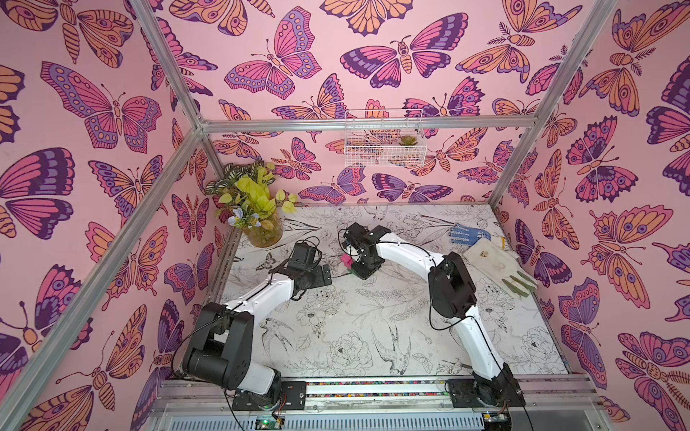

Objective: Assemble the letter v with lego
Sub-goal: Assemble the lego brick with the lego brick.

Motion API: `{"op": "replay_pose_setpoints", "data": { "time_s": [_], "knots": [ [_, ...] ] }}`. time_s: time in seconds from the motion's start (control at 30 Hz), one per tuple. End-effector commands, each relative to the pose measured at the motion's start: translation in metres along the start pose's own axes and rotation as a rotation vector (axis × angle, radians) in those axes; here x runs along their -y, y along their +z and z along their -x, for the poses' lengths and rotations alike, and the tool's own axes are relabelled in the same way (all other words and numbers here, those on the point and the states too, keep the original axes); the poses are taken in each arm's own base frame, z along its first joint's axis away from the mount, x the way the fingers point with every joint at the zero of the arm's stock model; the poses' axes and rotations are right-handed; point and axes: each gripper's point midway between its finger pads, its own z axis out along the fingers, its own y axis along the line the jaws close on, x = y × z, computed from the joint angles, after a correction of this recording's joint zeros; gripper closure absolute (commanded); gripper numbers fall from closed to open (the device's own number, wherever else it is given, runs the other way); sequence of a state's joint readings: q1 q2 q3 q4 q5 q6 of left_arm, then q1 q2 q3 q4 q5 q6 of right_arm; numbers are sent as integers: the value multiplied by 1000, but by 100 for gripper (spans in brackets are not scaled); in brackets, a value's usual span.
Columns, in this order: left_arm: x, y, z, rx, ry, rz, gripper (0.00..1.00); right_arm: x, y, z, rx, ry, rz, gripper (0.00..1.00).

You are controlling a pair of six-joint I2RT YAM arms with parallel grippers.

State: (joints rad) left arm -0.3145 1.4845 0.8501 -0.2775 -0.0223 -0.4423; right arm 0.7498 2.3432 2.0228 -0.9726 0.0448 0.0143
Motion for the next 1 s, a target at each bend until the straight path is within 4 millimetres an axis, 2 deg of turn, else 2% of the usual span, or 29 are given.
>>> {"op": "replay_pose_setpoints", "data": {
  "time_s": [0.0,0.33,0.73,0.97],
  "knots": [
    [-1,-6,2,9,18,-3,0,-2,8,-14,-49,-35,-10,100],
    [-1,-12,3,5,33,1,0,-1,23,-27,-79,-51,-9,100],
    [-2,-21,10,5,53,21,0,4,6,-35,-105,-33,-27,100],
    [-2,-24,12,2,59,30,0,2,4,-39,-124,-40,-14,100]
  ]
}}
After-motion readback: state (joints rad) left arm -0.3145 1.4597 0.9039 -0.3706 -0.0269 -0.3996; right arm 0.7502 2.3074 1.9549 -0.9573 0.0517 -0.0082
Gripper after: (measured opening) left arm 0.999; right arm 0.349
